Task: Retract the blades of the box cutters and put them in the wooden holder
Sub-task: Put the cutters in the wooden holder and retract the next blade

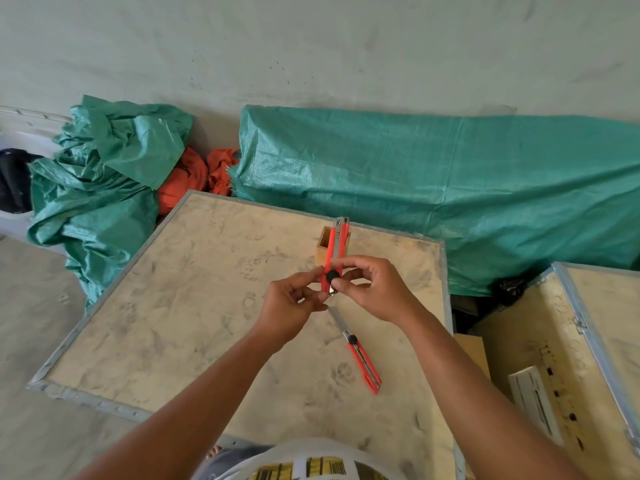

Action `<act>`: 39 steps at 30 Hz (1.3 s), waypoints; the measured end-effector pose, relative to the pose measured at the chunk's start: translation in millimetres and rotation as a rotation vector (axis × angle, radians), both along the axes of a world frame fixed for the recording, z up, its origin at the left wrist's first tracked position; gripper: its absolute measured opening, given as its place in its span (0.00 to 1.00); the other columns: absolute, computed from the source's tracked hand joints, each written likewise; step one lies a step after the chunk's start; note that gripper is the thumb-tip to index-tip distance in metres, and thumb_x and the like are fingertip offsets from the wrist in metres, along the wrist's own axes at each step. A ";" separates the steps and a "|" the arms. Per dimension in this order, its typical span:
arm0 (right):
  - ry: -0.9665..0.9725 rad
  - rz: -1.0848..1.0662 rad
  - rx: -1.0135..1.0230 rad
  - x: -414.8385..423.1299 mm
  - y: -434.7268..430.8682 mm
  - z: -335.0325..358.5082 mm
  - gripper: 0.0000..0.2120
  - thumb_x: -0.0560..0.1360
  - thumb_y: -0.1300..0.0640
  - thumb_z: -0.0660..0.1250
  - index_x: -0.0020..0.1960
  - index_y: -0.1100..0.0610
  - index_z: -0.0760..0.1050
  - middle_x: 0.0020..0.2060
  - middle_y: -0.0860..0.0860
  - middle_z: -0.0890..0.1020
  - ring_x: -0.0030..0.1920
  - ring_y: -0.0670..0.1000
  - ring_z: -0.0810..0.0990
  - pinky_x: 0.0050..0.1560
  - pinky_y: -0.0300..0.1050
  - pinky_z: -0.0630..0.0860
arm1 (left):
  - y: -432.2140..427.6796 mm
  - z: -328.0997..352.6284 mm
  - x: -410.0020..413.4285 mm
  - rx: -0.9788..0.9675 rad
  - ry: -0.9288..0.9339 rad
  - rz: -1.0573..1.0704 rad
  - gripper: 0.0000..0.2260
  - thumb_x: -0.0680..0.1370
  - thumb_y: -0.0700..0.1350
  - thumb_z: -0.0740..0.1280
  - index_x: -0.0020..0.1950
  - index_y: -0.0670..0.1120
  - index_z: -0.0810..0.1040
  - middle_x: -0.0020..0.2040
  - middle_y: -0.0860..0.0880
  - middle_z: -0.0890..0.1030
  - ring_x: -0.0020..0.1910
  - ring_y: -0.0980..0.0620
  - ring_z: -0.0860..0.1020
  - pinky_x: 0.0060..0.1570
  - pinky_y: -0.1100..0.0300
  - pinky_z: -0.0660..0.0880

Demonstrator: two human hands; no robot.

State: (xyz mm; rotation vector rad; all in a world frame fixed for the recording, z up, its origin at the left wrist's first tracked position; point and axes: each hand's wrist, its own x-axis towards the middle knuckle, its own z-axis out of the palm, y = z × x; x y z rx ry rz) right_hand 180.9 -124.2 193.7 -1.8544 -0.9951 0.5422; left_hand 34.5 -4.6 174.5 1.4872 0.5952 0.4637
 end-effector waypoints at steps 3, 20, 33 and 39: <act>-0.024 -0.063 -0.008 1.4 8.2 -7.7 0.09 0.72 0.56 0.79 0.52 0.53 0.85 0.48 0.47 0.88 0.47 0.46 0.87 0.55 0.47 0.84 | 6.8 -3.9 4.5 0.030 0.026 -0.017 0.20 0.74 0.29 0.72 0.65 0.41 0.80 0.55 0.44 0.85 0.38 0.54 0.81 0.43 0.60 0.83; 0.117 -0.320 -0.008 110.4 80.5 -59.6 0.12 0.75 0.66 0.75 0.56 0.55 0.85 0.50 0.55 0.88 0.46 0.50 0.88 0.46 0.49 0.88 | 87.0 -60.9 105.5 0.238 0.250 -0.139 0.20 0.73 0.37 0.75 0.64 0.52 0.81 0.51 0.55 0.85 0.45 0.53 0.85 0.60 0.51 0.79; -0.255 -0.370 -0.065 134.9 152.1 -136.5 0.12 0.75 0.67 0.73 0.55 0.57 0.87 0.52 0.55 0.89 0.51 0.53 0.86 0.58 0.45 0.81 | 136.5 -124.8 179.2 0.320 0.574 -0.086 0.28 0.75 0.44 0.74 0.74 0.46 0.70 0.68 0.46 0.78 0.57 0.50 0.79 0.53 0.58 0.75; -0.253 -0.321 -0.178 136.5 157.5 -153.3 0.14 0.75 0.68 0.71 0.58 0.56 0.86 0.53 0.56 0.88 0.53 0.56 0.86 0.60 0.50 0.81 | 140.3 -130.8 181.7 0.309 0.539 -0.092 0.20 0.76 0.41 0.72 0.68 0.46 0.77 0.60 0.46 0.83 0.44 0.53 0.77 0.46 0.61 0.71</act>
